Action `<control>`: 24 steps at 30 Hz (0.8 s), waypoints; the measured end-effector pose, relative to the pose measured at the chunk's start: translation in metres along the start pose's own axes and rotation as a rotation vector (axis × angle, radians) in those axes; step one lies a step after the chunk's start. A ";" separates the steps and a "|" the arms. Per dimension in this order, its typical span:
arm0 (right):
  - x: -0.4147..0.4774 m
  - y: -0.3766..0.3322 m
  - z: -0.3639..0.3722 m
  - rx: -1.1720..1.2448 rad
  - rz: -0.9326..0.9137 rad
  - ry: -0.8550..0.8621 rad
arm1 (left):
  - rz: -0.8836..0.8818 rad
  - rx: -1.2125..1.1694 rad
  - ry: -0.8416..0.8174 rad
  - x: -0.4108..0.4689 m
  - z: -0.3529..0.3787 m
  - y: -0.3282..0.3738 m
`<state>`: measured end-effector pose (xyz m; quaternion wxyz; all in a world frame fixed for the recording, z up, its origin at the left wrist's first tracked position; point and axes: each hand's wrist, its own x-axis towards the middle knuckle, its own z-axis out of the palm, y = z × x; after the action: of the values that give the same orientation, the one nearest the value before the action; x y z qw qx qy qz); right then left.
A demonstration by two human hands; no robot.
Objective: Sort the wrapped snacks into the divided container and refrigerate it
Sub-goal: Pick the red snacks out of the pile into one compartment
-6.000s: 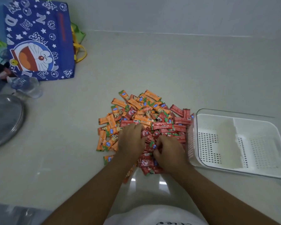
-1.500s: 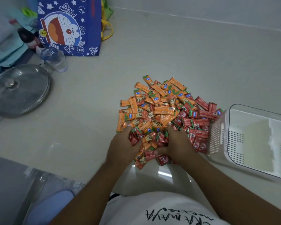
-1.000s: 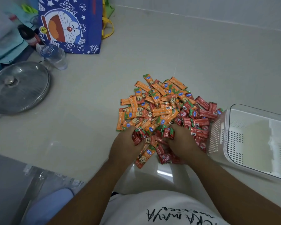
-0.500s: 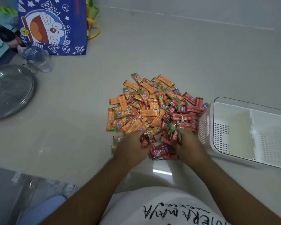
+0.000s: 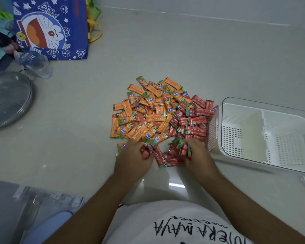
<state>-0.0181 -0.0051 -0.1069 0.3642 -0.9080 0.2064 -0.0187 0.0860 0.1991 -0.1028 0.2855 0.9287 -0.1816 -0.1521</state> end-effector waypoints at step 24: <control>-0.006 0.019 0.022 -0.263 -0.197 -0.157 | -0.350 0.016 -0.011 -0.001 0.027 0.019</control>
<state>-0.0267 -0.0006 -0.1347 0.2537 -0.9623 0.0880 0.0436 0.0699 0.1724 -0.1129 0.2463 0.9475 -0.0200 -0.2030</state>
